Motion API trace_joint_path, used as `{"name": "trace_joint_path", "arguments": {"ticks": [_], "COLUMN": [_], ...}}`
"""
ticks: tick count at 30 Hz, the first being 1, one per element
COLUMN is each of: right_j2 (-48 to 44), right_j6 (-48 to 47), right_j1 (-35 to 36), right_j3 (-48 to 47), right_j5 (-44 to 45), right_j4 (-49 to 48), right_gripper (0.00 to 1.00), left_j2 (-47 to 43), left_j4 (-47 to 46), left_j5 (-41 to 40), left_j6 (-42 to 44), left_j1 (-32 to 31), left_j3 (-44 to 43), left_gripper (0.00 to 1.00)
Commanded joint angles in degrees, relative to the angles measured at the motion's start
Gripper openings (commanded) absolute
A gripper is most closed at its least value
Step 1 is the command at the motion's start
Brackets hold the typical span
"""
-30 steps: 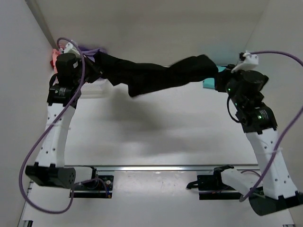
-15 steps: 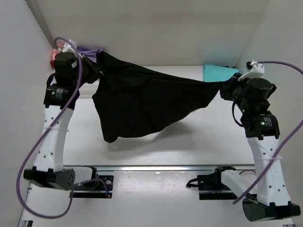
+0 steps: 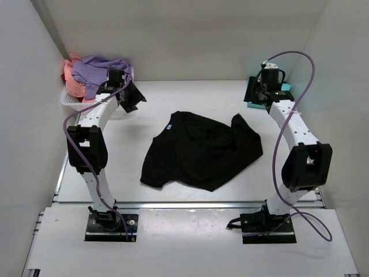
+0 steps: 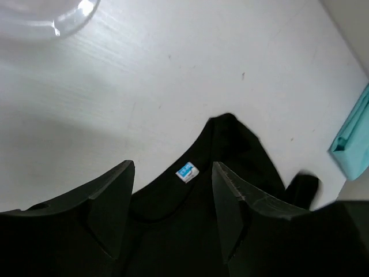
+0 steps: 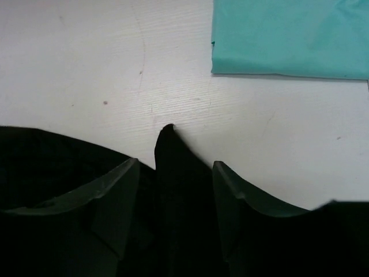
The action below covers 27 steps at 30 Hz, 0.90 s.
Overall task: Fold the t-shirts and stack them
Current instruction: Flatten out the tshirt
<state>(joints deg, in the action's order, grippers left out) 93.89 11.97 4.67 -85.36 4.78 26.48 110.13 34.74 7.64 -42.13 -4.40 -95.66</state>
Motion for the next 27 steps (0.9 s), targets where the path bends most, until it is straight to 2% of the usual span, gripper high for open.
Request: {"name": "trace_joint_path", "arguments": {"ticks": [1,3,4,8,10,14,19,25,27], "right_j2": [0.0,-1.3,-1.6,-6.1,-7.9,-8.1,-4.8,0.6,2.3], "right_j6": [-1.9,-1.9,-1.5,-0.6,-0.1,0.6,0.8,1.2,1.3], "right_j1": [1.5,1.8,1.8,1.1,-0.3,-2.4,-1.2,-1.5,-1.2], "right_j3": [-5.4,-2.6,0.3,10.3,14.8,19.9,20.4,20.9,20.2], "right_j5": [4.6,4.9,5.6,4.4,3.9,3.7,4.4,0.2,0.8], "right_j4": [-1.7,-2.0,-1.3,0.2,0.3,2.0,7.4,12.0,12.8], "right_gripper": [0.58,0.63,0.66,0.71,0.72,0.72,0.77,0.77,0.78], "left_j2": [-8.1,-11.3,-13.5,-20.2,-20.9,-17.3,-11.4,-8.5,-7.7], "left_j4": [-0.2,-1.2,-1.4,-2.6,-3.0,-4.2,-2.7,-0.6,0.0], "left_j5": [0.7,1.8,3.0,4.0,3.4,2.1,-1.0,-3.2,-3.5], "left_j6": [3.1,3.5,3.7,4.5,4.8,4.6,6.0,6.5,7.1], "left_j1": [-1.6,-2.1,-2.4,-5.5,-8.9,-12.6,-15.6,-16.8,-17.1], "left_j3": [3.1,8.1,13.3,28.1,32.4,33.4,32.7,33.6,33.6], "left_gripper": [0.67,0.67,0.67,0.67,0.68,0.69,0.7,0.7,0.66]}}
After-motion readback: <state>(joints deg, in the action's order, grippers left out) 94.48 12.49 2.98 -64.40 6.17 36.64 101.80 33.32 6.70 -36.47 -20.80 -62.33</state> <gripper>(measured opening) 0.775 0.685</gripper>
